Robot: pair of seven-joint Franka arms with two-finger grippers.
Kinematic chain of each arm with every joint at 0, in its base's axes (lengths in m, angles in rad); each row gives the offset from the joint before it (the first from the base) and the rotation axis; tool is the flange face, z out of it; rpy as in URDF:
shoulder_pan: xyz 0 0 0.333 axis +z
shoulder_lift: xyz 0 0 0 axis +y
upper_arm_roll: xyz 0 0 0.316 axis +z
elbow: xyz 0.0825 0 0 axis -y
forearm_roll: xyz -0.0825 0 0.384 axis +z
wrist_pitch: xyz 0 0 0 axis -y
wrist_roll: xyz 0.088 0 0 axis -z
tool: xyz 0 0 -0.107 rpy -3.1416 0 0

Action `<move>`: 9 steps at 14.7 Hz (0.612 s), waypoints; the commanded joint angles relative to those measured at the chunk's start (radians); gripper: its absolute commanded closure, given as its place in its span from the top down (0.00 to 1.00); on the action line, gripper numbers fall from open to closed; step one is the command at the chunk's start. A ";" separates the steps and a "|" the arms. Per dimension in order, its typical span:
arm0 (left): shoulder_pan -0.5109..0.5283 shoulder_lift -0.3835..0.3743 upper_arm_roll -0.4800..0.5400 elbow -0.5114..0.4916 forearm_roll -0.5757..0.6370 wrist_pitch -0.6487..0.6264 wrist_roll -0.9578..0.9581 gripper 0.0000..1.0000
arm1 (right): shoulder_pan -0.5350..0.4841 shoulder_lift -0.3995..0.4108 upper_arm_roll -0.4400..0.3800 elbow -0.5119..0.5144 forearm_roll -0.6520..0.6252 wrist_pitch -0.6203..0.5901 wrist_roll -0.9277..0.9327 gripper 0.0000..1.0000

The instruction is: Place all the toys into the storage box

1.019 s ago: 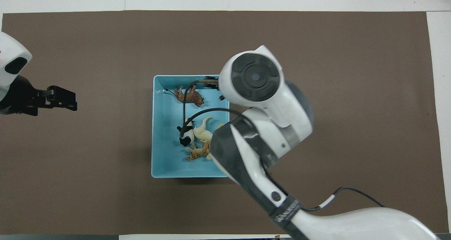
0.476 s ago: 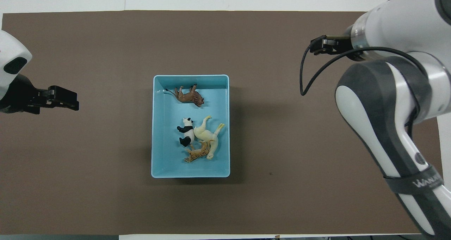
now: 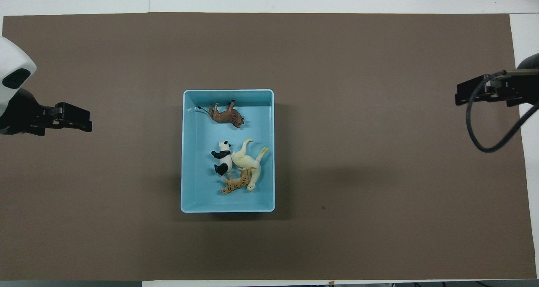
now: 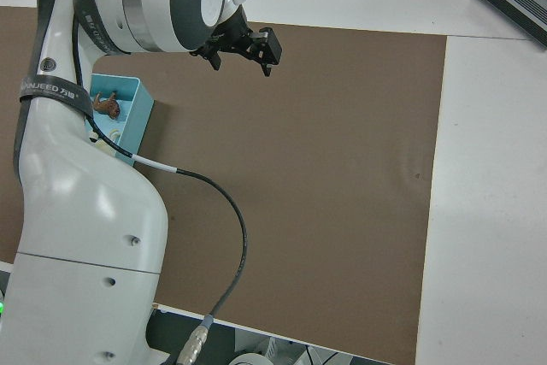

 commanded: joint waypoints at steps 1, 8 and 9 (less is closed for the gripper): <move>-0.006 0.003 0.008 0.008 0.015 -0.012 0.027 1.00 | -0.025 -0.024 0.012 0.000 0.003 -0.073 -0.016 1.00; -0.005 -0.005 0.011 0.003 0.015 -0.012 0.017 1.00 | -0.062 -0.021 0.007 0.002 -0.004 -0.058 -0.041 1.00; -0.006 -0.005 0.011 0.003 0.015 -0.012 0.016 1.00 | -0.068 -0.021 0.009 0.002 -0.003 -0.058 -0.042 1.00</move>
